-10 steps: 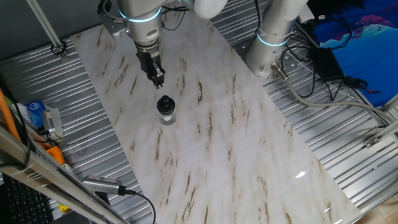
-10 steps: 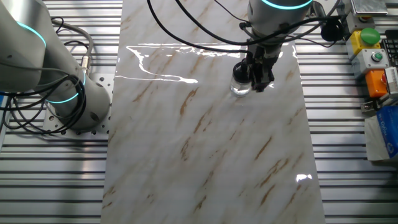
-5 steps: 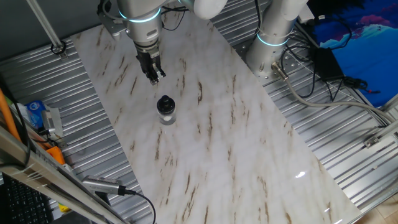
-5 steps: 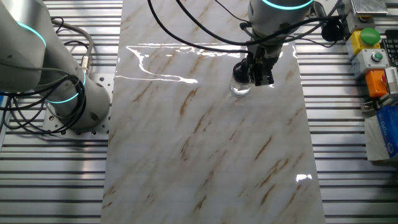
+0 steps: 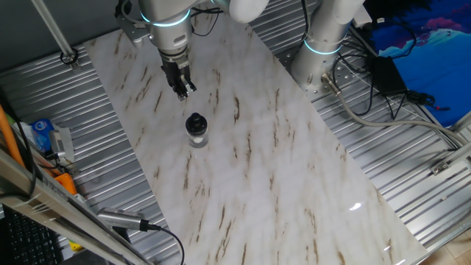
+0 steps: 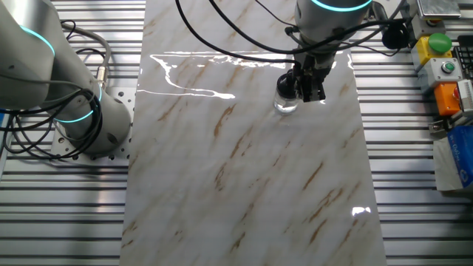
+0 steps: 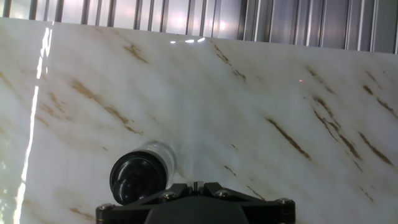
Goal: Unscrew the lid from the jar
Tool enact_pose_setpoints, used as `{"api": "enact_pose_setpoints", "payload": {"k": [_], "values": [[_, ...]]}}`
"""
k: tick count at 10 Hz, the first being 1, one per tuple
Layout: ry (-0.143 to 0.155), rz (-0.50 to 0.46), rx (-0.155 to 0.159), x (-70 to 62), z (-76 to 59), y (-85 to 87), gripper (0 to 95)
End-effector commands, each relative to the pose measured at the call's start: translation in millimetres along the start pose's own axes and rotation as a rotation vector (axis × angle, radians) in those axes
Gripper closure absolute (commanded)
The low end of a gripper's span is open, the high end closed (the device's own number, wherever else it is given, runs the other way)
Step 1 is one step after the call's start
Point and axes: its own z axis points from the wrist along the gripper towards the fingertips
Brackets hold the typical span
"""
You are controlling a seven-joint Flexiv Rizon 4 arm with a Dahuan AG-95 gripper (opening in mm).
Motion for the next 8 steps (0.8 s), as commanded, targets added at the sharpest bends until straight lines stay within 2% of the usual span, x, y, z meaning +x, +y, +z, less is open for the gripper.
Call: {"api": "enact_pose_setpoints", "payload": {"k": [1,8], "values": [[0.001,-0.009,0.000,-0.1,0.1,-0.1,95.0],[0.000,-0.024,-0.001,-0.1,0.1,0.0,95.0]]}}
